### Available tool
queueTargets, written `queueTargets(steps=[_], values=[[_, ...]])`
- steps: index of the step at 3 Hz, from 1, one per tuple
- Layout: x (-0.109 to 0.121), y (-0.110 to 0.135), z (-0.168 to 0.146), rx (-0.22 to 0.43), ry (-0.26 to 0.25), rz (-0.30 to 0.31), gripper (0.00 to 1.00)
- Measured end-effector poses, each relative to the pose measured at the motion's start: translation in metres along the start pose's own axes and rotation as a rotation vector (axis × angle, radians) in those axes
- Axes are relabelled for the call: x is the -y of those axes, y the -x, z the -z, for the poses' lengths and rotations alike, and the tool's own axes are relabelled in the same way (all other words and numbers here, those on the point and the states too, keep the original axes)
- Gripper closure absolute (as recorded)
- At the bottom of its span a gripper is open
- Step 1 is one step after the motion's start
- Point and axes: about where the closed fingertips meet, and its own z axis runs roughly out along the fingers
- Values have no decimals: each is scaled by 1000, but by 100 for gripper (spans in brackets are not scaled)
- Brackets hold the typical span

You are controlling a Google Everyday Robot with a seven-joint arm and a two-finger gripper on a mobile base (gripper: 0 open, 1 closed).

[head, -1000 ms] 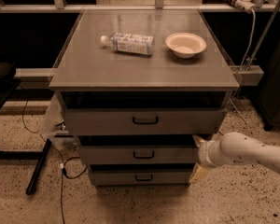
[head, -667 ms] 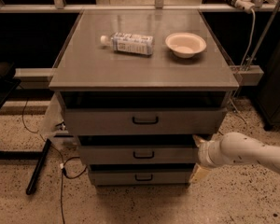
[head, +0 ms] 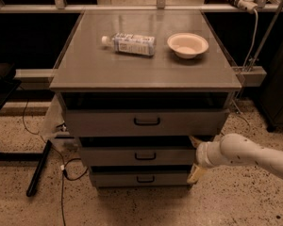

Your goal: Open middle drawer

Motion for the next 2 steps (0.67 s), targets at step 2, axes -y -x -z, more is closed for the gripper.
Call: queueTargets(steps=[2], values=[[22,1,-30,124,-46,74,0]])
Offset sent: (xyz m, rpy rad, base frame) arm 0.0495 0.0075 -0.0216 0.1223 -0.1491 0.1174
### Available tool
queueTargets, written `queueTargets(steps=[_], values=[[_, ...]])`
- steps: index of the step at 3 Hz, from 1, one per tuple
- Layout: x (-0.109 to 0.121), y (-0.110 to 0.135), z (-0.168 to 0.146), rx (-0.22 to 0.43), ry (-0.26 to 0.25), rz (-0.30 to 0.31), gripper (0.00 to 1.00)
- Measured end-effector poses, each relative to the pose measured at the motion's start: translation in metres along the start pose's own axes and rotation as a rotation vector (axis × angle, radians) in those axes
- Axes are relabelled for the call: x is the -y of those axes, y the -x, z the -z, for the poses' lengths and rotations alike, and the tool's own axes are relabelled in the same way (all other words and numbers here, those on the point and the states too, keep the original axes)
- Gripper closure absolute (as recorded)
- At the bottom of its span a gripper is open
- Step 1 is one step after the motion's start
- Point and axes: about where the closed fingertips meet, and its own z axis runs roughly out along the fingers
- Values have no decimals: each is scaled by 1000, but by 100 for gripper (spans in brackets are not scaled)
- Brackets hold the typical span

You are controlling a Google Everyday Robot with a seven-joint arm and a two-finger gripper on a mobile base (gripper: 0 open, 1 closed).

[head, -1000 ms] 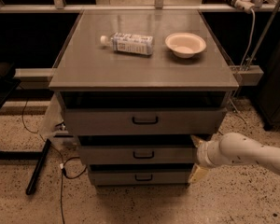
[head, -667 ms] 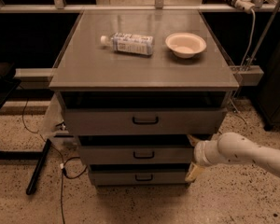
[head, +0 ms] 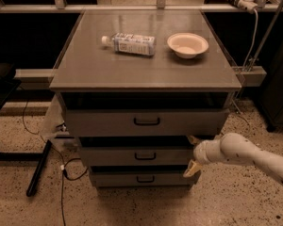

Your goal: Open middle drawer

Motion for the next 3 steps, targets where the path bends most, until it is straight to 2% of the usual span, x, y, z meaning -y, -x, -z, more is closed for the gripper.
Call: queueTargets(steps=[1,3], values=[[5,-8,-11,18,-13,19,0],[4,-27,-29,-12,-19,46,0]])
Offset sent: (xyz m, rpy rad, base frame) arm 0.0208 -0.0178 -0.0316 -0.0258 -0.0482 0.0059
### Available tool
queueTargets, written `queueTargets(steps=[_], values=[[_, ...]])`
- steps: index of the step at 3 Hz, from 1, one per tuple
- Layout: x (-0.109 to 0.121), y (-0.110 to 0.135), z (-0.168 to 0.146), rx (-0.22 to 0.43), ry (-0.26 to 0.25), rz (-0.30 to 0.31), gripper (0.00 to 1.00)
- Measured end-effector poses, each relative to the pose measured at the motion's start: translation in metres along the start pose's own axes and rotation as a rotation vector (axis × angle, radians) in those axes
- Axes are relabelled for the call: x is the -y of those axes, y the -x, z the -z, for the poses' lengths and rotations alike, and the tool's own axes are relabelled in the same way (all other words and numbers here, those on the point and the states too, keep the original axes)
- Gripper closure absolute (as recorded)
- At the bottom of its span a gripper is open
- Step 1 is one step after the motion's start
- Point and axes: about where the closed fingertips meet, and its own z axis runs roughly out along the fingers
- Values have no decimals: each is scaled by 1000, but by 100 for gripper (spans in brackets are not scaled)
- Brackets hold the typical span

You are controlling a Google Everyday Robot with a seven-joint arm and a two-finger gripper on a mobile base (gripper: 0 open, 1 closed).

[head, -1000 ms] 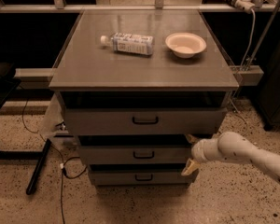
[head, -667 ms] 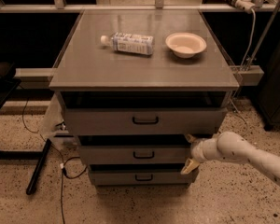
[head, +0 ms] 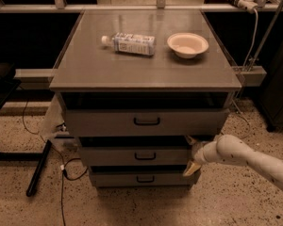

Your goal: Open middle drawer

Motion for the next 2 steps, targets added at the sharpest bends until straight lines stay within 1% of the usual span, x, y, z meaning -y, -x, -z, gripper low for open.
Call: queueTargets(steps=[1,2], values=[[-2,-8,-11,-5,14,-6,0],[0,-14,-21,8,49,-30,0]])
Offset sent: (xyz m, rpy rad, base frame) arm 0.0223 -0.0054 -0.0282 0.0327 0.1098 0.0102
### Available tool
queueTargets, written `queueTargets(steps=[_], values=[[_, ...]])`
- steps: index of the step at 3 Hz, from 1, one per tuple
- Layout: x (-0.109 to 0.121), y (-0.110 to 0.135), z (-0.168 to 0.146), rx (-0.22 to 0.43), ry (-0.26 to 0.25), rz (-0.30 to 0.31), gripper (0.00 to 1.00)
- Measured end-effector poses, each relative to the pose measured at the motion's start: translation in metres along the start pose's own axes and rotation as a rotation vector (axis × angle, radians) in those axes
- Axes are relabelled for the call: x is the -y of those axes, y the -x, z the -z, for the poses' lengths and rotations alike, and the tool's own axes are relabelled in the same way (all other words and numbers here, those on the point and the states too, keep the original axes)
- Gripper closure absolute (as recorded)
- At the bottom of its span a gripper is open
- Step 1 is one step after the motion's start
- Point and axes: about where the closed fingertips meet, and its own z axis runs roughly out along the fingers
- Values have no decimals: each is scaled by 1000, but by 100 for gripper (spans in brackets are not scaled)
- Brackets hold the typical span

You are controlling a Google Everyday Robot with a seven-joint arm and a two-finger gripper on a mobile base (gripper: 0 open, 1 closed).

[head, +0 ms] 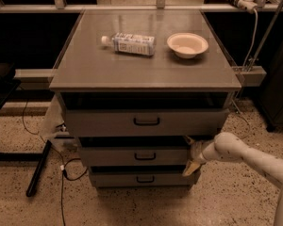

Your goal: Open middle drawer

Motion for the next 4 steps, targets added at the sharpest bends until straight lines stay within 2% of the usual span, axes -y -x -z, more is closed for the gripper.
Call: queueTargets(steps=[1,2,3,4], values=[[1,0,0,1,1,1,19],[1,0,0,1,1,1,42],[4,21,3,6,9,36,65],[-18,32,30,-4,5,44,88]])
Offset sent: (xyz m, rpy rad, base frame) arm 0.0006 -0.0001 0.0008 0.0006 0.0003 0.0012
